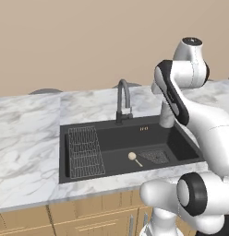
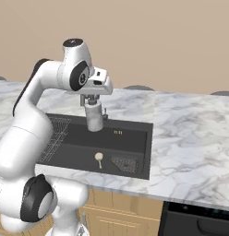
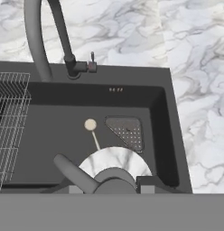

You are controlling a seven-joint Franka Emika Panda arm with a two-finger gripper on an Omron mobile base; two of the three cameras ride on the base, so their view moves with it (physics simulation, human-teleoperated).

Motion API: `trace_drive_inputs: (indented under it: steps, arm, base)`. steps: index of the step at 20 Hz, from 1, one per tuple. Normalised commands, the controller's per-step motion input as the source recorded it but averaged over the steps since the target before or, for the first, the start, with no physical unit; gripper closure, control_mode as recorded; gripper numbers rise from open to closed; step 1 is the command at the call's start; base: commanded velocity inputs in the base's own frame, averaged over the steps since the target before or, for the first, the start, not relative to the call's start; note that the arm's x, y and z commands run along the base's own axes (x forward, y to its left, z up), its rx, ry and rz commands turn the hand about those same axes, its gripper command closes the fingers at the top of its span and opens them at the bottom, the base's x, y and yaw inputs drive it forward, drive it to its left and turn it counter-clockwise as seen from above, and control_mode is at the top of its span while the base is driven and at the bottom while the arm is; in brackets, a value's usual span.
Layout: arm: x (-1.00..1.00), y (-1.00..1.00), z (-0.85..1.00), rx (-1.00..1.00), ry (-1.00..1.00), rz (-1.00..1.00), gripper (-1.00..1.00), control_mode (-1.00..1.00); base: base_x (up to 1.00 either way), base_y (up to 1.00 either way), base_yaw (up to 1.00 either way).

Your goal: Pick up the dish brush and soap dispenser from the sink, and place them back in the cabinet, and close the cabinet doors.

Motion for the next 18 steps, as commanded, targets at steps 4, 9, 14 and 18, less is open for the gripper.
trace_drive_inputs:
  steps: [4, 9, 14, 18]
  arm:
    - [0.0, 0.0, 0.0, 0.0, 0.0, 0.0, 1.0, 1.0]
    - [0.0, 0.0, 0.0, 0.0, 0.0, 0.0, 1.0, 1.0]
    - [0.0, 0.0, 0.0, 0.0, 0.0, 0.0, 1.0, 1.0]
    - [0.0, 0.0, 0.0, 0.0, 0.0, 0.0, 1.0, 1.0]
  base:
    - [-0.51, -0.13, -0.31]
    - [-0.74, -0.15, -0.44]
    - [-0.68, -0.11, -0.62]
    - [-0.46, -0.05, -0.69]
